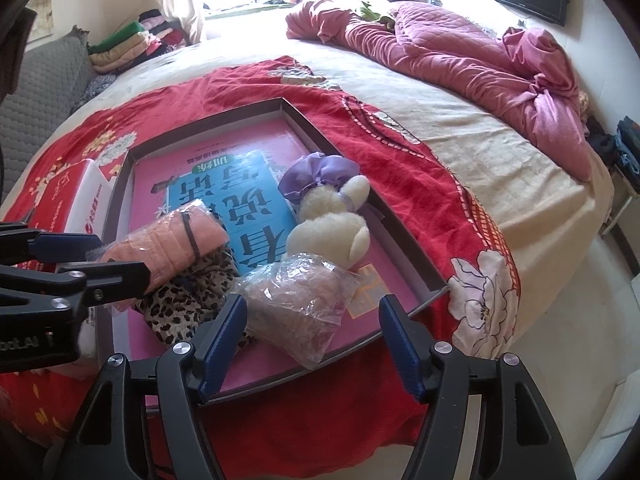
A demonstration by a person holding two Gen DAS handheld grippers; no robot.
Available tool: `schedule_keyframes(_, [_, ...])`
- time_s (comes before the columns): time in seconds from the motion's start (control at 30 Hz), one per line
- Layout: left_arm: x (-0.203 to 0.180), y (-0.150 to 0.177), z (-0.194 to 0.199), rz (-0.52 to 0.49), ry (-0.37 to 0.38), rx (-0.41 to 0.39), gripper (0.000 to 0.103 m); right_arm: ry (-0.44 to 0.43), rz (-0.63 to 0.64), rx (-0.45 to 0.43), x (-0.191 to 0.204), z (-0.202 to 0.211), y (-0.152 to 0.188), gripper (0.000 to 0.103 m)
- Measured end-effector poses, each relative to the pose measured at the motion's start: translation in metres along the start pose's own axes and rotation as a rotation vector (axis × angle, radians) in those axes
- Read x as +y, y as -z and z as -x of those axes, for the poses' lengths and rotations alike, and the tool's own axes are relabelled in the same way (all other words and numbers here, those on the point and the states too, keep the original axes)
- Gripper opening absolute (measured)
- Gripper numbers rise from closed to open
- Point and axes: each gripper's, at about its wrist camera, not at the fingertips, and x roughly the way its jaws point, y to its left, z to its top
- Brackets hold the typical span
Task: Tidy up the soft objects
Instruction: 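Open the right gripper to drop the clear bag while the left gripper releases the pink towel bag, then move both grippers back toward the remaining pile of soft items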
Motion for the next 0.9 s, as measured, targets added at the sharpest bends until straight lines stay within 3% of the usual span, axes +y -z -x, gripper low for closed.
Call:
schedule_keyframes(0.33, [0.004, 0.007, 0.021, 0.019, 0.011, -0.048, 0.069, 0.035, -0.018, -0.010, -0.004, 0.003, -0.001, 0.074])
schedule_keyframes(0.47, [0.006, 0.013, 0.032, 0.032, 0.009, -0.073, 0.080, 0.038, -0.014, -0.024, -0.004, 0.008, -0.003, 0.074])
schedule_keyframes(0.9, [0.021, 0.028, 0.054, 0.072, -0.031, -0.114, 0.080, 0.044, -0.015, -0.069, 0.001, 0.031, -0.012, 0.076])
